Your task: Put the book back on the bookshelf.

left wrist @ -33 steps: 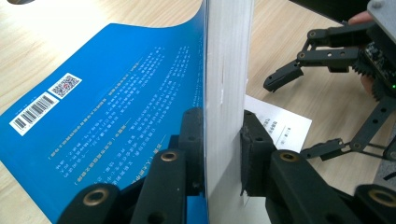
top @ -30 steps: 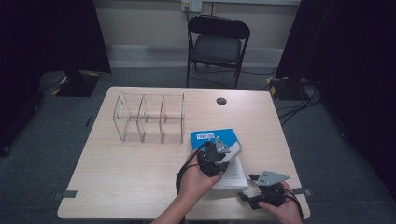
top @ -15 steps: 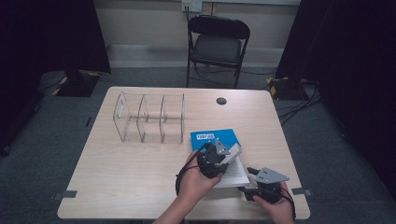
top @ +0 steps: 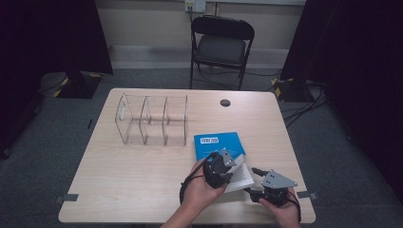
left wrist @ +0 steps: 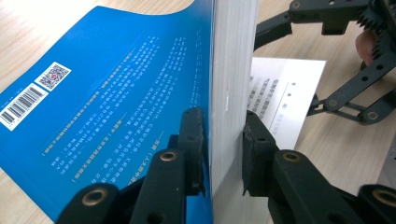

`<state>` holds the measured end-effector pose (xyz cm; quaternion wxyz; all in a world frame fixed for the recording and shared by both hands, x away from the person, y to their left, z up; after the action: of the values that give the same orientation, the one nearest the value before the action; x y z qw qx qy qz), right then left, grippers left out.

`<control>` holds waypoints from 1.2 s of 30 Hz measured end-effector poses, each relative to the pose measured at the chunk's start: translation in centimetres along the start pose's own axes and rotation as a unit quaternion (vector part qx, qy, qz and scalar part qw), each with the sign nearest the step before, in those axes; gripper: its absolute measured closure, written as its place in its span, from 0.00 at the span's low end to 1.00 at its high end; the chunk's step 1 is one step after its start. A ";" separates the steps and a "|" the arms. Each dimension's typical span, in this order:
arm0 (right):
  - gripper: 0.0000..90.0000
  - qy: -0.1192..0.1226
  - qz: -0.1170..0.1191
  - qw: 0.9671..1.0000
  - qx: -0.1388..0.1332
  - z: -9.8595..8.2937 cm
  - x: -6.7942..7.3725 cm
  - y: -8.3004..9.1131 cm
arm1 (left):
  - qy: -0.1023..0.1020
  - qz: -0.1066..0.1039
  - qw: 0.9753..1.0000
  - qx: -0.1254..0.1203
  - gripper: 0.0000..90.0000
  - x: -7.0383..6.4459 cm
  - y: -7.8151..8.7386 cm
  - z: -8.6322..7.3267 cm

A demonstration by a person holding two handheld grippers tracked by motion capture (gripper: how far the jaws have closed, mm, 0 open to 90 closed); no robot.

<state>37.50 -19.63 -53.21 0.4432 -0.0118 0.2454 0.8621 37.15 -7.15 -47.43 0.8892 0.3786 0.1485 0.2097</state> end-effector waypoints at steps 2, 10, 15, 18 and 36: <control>0.33 0.009 0.006 1.000 -0.006 0.5 0.2 0.2 | -0.005 -0.003 1.000 0.002 0.82 -0.2 0.4 -0.1; 0.18 0.022 -0.001 1.000 -0.021 1.3 0.4 0.1 | -0.002 -0.015 1.000 0.003 0.83 -0.3 1.2 -0.1; 0.18 0.060 0.009 0.998 -0.032 1.7 1.7 -0.6 | -0.005 -0.020 1.000 0.007 0.83 -0.7 1.5 0.0; 0.20 0.068 0.013 0.997 -0.039 2.1 2.1 -0.4 | -0.007 -0.021 1.000 0.006 0.83 -0.7 1.6 -0.1; 0.45 0.078 0.061 0.995 -0.020 1.5 2.7 -0.1 | -0.026 -0.074 0.997 0.001 0.68 -1.7 0.9 -0.9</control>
<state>36.19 -16.87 -52.54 0.3685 -0.0729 0.2620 0.8889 35.05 -6.85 -47.14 0.9055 0.3726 0.1530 0.1333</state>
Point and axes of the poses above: each handheld gripper's, and its own axes: y roughly backward along the jaws, z roughly out of its top, x roughly to its left, the point moved 9 cm from there along -y, roughly forward along the jaws, and after that the axes turned 10 degrees about -z, right-handed, at the moved point
